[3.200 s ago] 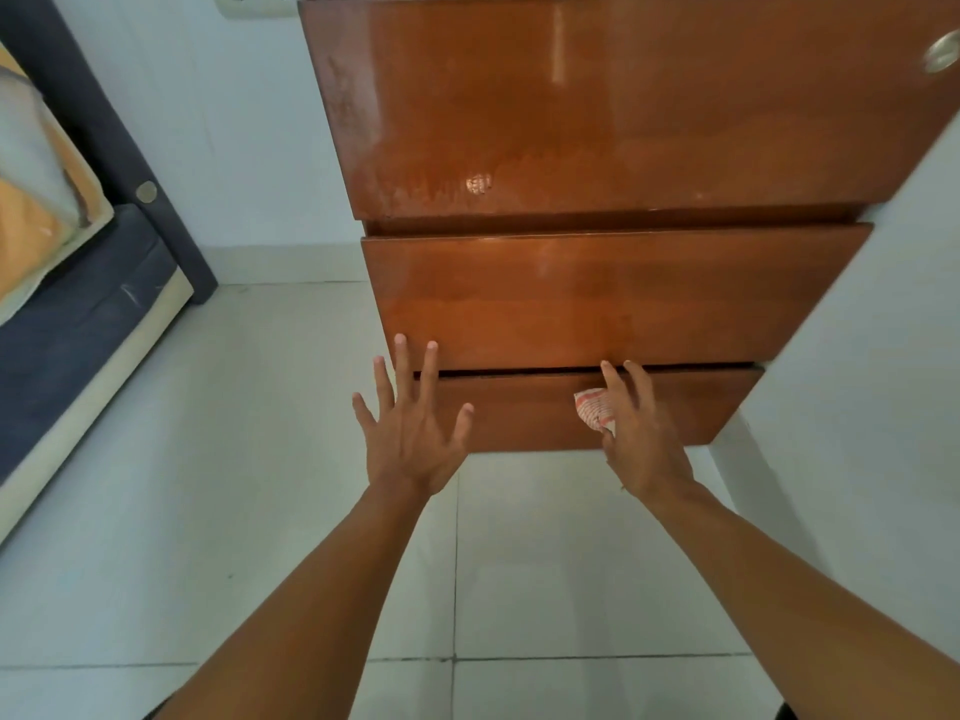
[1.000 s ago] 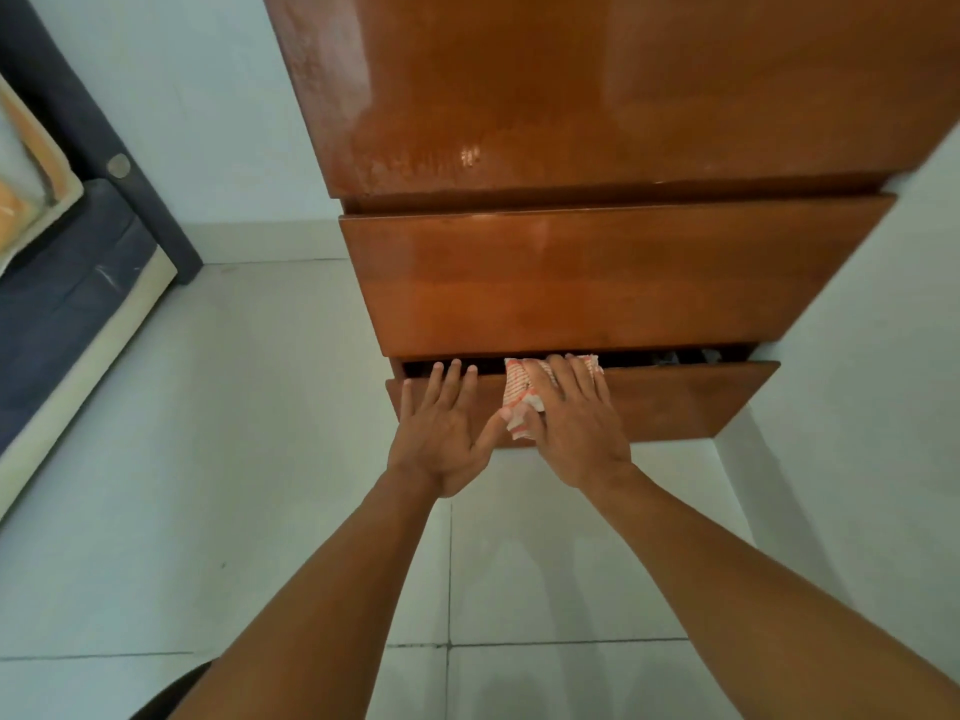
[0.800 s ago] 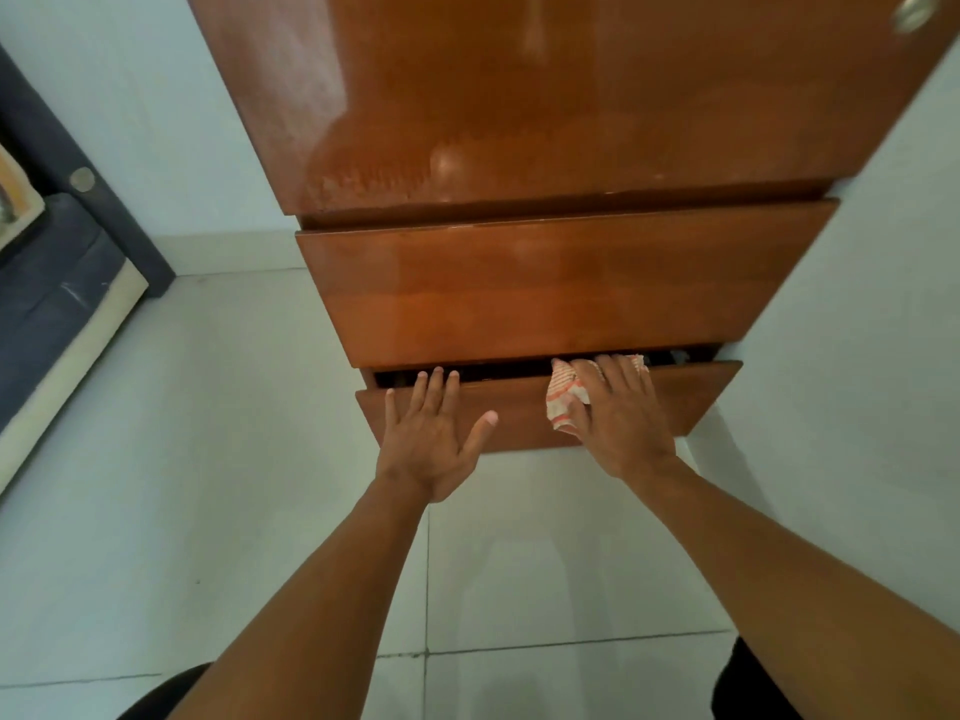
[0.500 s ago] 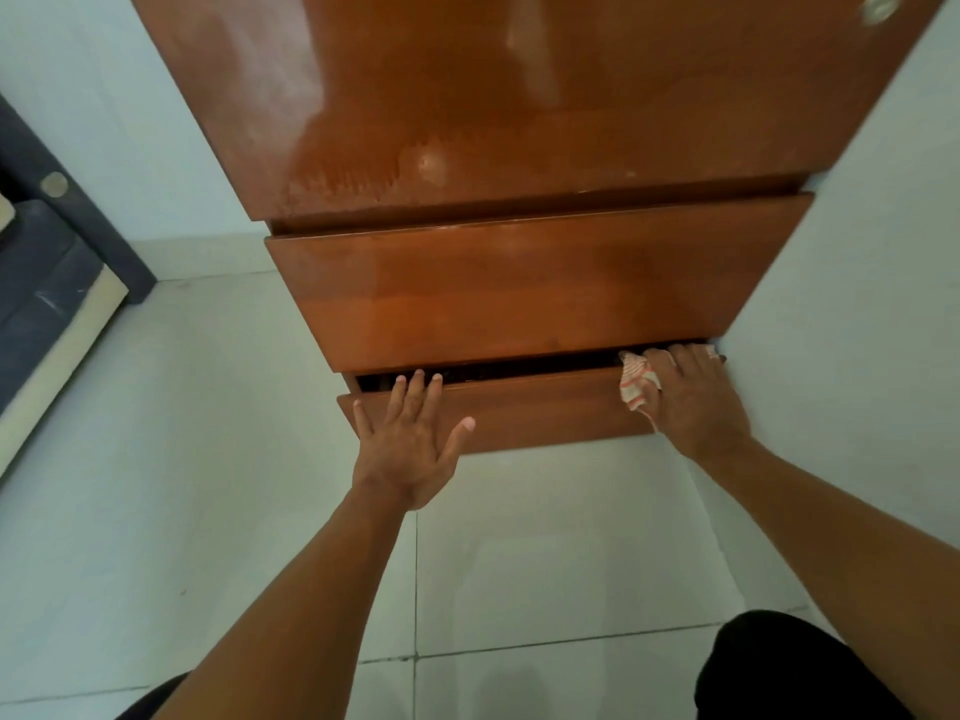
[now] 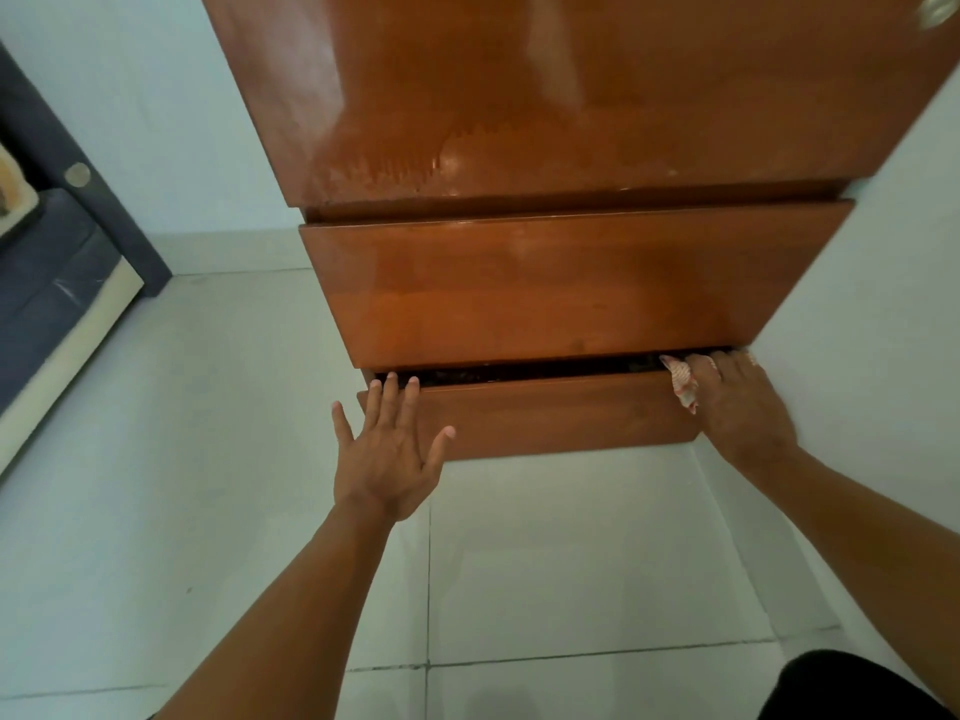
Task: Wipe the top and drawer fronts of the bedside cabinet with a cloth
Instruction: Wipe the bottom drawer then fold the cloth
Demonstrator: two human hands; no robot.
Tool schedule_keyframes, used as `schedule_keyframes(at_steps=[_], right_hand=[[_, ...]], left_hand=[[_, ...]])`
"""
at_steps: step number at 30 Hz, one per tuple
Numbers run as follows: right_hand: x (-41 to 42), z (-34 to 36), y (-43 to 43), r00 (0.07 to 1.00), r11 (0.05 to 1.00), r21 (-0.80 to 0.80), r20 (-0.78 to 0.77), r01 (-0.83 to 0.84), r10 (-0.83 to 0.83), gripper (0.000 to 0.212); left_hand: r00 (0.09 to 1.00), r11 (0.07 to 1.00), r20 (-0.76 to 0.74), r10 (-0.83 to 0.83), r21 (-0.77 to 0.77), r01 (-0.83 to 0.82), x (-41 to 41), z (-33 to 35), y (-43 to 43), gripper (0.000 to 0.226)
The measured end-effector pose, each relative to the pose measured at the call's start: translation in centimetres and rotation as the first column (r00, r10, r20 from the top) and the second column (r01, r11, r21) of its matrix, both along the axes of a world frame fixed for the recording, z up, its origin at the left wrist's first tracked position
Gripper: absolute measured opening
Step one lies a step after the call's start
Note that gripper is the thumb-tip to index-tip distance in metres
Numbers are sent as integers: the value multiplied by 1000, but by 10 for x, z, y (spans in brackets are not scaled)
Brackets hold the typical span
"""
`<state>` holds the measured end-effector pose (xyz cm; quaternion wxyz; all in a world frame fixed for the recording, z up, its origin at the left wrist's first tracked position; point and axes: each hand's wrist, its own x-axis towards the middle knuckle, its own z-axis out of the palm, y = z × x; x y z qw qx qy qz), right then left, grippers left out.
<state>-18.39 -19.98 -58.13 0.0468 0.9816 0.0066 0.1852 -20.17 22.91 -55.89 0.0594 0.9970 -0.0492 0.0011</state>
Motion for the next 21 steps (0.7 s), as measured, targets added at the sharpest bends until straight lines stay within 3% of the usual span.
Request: schedule_keyframes(at_steps=[4,7,10,15,19,21], right_hand=[[0,4,-3,999,995,91,-7,46,-46,41],[-12,16,16,988,945,299,32,133,-149,22],[-37,11,62,980,878,476,190,-42,-56,44],[-24,-24,199,904,827,424,371,-369,213,44],[2,-55,289,933,914,271,283,-300,223,69],[12,-66,297,939,941,229,296,-249,177,69]], left_hand=[[1000,1000,-28,-6,-5,6,2,7,9,79],[1000,999,-25,-7,-53,5,1,8,10,77],[1000,993,-10,-5,-118,3,-2,0,10,77],[991,990,117,-63,-117,77,-4,-25,20,78],[955,991,276,-105,-49,123,3,-51,27,79],[930,993,354,-95,-35,114,8,-66,24,79]])
